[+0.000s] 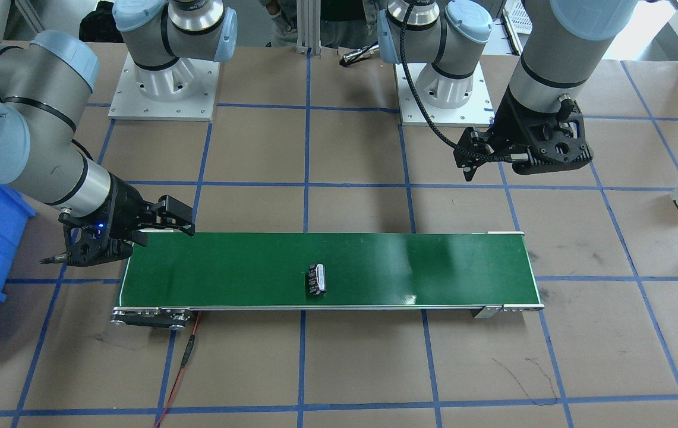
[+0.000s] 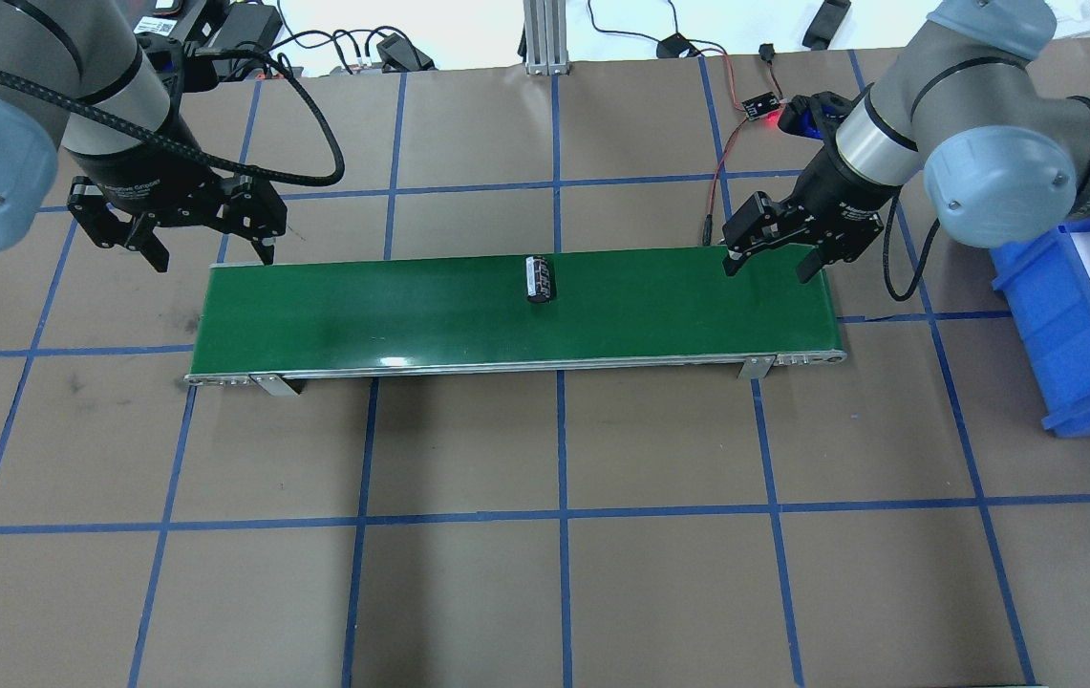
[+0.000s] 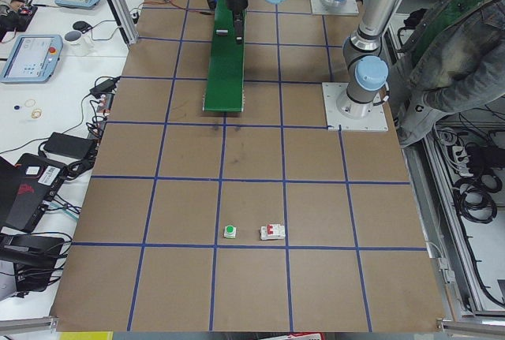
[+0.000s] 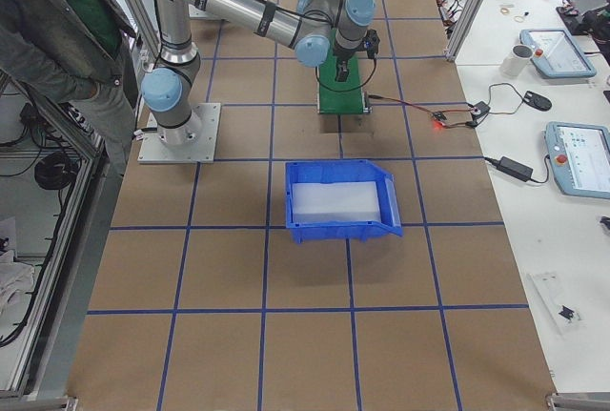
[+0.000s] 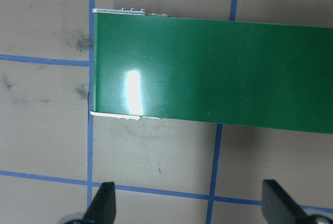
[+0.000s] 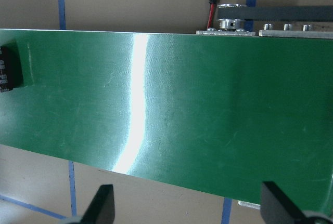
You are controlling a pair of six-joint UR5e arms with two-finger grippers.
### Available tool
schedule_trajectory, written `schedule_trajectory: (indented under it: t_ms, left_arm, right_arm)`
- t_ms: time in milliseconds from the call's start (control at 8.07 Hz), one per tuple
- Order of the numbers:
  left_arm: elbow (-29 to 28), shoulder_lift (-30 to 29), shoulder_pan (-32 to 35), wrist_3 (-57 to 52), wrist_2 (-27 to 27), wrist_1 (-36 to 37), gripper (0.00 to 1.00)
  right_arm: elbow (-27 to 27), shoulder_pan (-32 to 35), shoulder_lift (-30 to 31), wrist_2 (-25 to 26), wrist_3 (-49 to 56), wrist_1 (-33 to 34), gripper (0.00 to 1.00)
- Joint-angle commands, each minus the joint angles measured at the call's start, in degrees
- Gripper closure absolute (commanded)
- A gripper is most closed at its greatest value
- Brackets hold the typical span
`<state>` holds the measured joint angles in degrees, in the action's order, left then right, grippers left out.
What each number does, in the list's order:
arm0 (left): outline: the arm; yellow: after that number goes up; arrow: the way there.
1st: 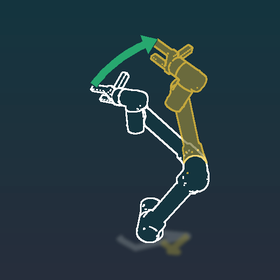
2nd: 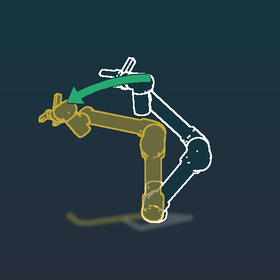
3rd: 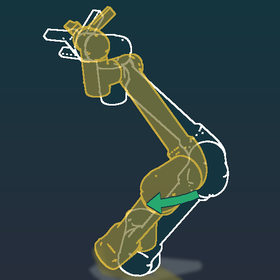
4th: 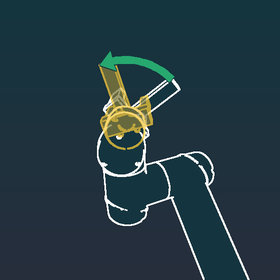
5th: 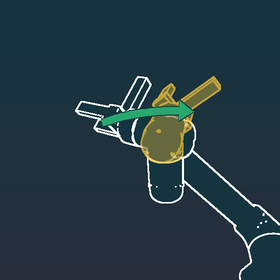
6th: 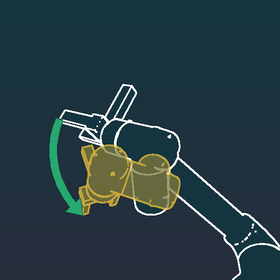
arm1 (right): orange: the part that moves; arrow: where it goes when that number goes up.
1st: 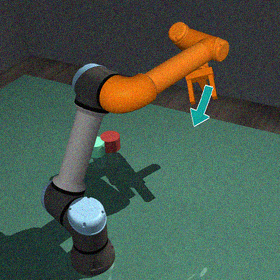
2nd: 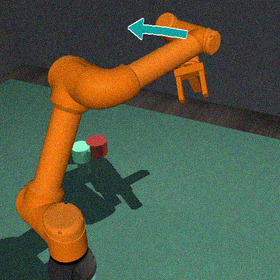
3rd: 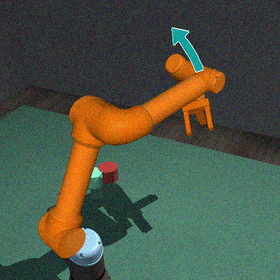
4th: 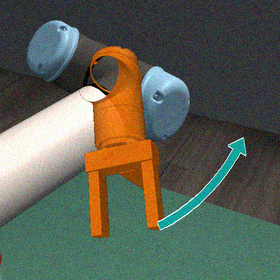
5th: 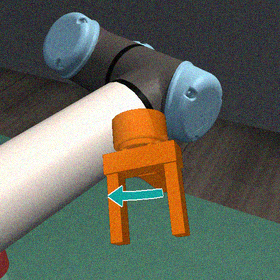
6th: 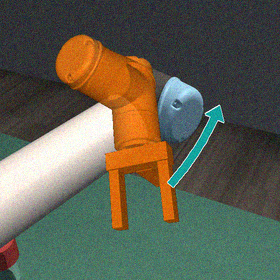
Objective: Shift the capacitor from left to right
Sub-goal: 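Lower the right gripper near the belt's far end while the belt carries the capacitor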
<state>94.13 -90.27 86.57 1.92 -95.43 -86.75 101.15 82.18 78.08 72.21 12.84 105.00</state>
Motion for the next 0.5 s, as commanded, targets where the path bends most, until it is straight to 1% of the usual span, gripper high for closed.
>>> schedule_trajectory:
  t_ms: [0,248,372]
  left_arm:
    - [-0.1,-0.2,-0.1,0.5,-0.2,0.1,0.0]
    - [0.2,-0.8,0.0,-0.7,0.2,1.3,0.0]
    - [0.3,-1.0,0.0,-1.3,1.9,1.3,0.0]
  right_arm:
    - [0.0,0.0,-0.7,-0.1,-0.4,0.0,0.0]
    - [0.0,-0.6,-1.7,-0.3,-1.2,0.2,0.0]
    - [0.0,-0.6,-1.8,-0.4,-1.2,0.2,0.0]
